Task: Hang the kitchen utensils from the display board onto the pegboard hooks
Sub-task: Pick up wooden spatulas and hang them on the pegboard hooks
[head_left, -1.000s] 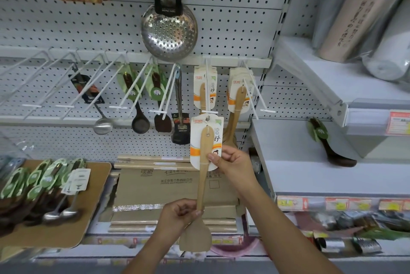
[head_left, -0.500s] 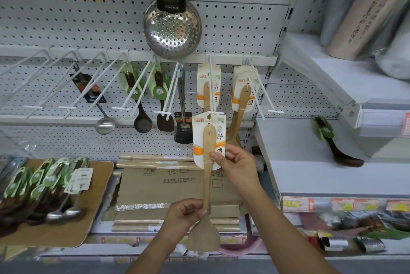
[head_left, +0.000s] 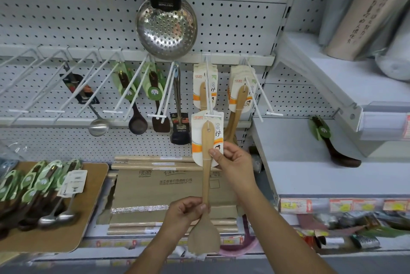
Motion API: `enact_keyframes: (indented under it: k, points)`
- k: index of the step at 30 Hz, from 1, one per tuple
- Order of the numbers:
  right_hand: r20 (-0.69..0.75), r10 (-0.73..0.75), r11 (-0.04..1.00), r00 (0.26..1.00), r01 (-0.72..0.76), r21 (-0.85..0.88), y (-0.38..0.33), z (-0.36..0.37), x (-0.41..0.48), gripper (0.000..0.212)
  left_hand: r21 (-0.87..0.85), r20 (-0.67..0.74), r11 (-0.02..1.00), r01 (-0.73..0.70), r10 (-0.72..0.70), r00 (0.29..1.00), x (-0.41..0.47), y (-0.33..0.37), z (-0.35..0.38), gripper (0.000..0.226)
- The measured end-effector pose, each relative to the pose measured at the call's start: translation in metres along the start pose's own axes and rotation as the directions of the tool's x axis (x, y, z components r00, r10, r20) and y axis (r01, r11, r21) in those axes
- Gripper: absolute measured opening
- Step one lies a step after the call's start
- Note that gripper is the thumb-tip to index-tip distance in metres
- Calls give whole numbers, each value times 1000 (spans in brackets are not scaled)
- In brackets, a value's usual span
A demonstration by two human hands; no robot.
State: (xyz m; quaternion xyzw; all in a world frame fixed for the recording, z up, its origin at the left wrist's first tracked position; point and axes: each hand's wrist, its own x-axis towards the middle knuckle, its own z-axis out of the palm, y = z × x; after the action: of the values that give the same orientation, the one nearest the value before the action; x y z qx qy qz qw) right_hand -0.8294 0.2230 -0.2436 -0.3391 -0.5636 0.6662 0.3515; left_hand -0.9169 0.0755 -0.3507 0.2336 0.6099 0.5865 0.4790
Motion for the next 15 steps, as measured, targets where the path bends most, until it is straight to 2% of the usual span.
enact_keyframes:
  k: [5, 12, 15]
  points:
    - [-83, 60, 998, 995, -59, 9, -2, 8, 27, 18, -65, -116, 997, 34, -42, 992, 29, 12, 7, 14]
    - [-193, 84, 996, 978, -90, -21, -14, 20, 91, 11, -10, -96, 999, 33, -34, 995, 83, 48, 8, 8]
    - [-228, 81, 993, 970, -97, -61, -21, 27, 117, 9, 11, -132, 998, 57, -55, 990, 109, 58, 9, 7]
